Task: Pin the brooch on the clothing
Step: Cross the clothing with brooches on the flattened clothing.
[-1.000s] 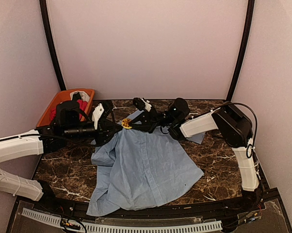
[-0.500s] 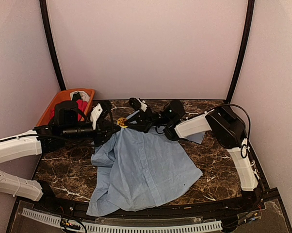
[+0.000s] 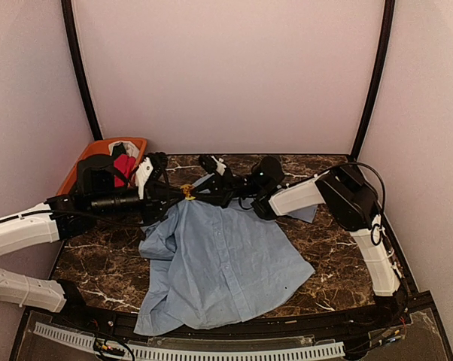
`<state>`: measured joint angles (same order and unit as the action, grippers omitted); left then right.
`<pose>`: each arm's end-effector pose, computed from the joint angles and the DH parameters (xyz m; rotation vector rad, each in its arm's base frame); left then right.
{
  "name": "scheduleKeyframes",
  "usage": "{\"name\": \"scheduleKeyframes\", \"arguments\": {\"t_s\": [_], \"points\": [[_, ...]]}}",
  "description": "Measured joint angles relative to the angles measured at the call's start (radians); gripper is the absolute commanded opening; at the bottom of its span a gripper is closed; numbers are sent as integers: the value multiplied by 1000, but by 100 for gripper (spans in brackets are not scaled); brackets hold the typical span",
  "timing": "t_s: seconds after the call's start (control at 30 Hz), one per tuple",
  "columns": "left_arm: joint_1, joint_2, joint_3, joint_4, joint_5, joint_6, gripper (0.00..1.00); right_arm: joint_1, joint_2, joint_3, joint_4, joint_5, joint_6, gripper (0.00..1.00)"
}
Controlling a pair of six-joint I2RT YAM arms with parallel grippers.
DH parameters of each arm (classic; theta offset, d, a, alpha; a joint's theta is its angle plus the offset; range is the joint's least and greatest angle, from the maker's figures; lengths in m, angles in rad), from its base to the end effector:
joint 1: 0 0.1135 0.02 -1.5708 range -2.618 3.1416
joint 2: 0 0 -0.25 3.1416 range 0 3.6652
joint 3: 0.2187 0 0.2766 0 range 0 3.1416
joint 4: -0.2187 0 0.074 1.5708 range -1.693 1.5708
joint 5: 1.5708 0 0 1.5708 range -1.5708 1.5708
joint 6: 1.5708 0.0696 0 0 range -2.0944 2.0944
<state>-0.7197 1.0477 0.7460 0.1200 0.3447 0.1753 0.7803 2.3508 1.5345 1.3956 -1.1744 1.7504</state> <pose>0.2161 -0.2207 0.2819 1.0003 1.4891 -0.6953 0.3165 0.4036 0.1908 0.7594 -1.7793 -2.3957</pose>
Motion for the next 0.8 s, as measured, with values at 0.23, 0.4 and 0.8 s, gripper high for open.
{"name": "scheduleKeyframes", "arguments": {"t_s": [0.23, 0.4, 0.8], "points": [[-11, -77, 1, 67, 10, 5, 28, -11, 2, -34, -63, -32, -74, 0], [-11, -78, 1, 65, 2, 5, 29, -12, 2, -34, -65, -49, -136, 0], [-11, -48, 24, -40, -32, 13, 31, -16, -25, -40, -135, -106, -440, 0]]}}
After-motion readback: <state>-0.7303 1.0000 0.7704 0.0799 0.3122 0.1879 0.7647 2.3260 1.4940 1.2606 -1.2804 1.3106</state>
